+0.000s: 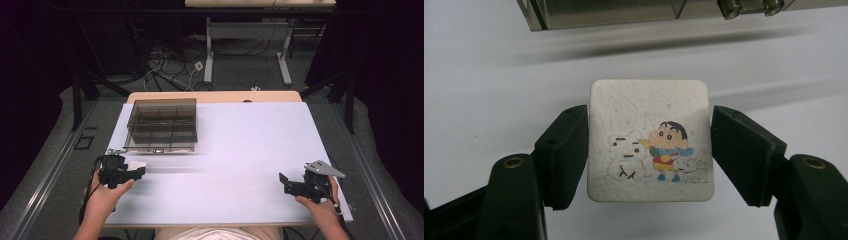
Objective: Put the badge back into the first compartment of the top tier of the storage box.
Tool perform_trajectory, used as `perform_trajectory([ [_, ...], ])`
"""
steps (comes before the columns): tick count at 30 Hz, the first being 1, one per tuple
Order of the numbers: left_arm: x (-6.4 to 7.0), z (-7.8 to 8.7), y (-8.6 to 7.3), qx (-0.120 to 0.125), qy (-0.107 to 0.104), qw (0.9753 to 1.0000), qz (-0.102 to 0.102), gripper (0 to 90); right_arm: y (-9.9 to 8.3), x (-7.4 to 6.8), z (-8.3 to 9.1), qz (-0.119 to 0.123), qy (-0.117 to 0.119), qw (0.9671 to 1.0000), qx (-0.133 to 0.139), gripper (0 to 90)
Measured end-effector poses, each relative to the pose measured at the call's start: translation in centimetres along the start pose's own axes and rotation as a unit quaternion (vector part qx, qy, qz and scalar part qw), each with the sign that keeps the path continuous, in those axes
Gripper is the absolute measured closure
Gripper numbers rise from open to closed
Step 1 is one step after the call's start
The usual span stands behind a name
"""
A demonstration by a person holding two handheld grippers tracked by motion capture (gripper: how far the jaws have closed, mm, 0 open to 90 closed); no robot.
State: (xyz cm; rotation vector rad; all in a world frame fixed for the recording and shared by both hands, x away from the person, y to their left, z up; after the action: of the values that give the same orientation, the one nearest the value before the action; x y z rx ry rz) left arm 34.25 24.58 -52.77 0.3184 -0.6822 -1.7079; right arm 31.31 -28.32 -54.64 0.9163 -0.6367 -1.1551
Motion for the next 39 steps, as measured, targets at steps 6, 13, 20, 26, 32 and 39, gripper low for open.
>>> perform_trajectory([
  [6,-0.2,0.6,0.7,0.007,0.0,1.0,0.006,33.3,0.0,0.0,0.0,-0.003,-0.001,1.0,0.001,0.0],
  [13,-0.3,1.3,1.7,0.013,0.0,0.9999,0.009,33.3,-0.1,0.0,0.0,-0.001,-0.003,1.0,-0.004,0.0],
  [20,-0.2,1.7,2.9,0.023,0.001,0.9997,0.011,33.3,-0.1,0.0,0.1,-0.001,-0.004,0.9999,-0.01,0.0],
  [26,-0.1,2.2,4.0,0.026,0.001,0.9996,0.009,33.3,-0.1,0.0,0.0,-0.002,-0.002,1.0,-0.005,0.0],
  [32,0.0,2.7,5.2,0.027,0.006,0.9996,0.006,33.4,-0.1,0.1,0.0,0.001,-0.003,1.0,-0.005,0.0],
  [39,0.1,3.1,6.4,0.032,0.012,0.9994,0.005,33.3,-0.1,0.1,0.0,0.001,-0.003,1.0,-0.004,0.0],
])
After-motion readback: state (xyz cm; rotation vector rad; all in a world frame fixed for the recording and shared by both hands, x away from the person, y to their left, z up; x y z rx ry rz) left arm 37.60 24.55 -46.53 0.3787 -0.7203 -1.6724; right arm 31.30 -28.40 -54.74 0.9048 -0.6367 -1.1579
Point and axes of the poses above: each handheld gripper's, and its own axes: z roughly backward along the jaws, y roughly out of its top, x roughly to its right, the point moved 4 cm from there along -z, roughly forward along the jaws, and after that the axes turned 1 degree about -y, right-handed, at the moved point
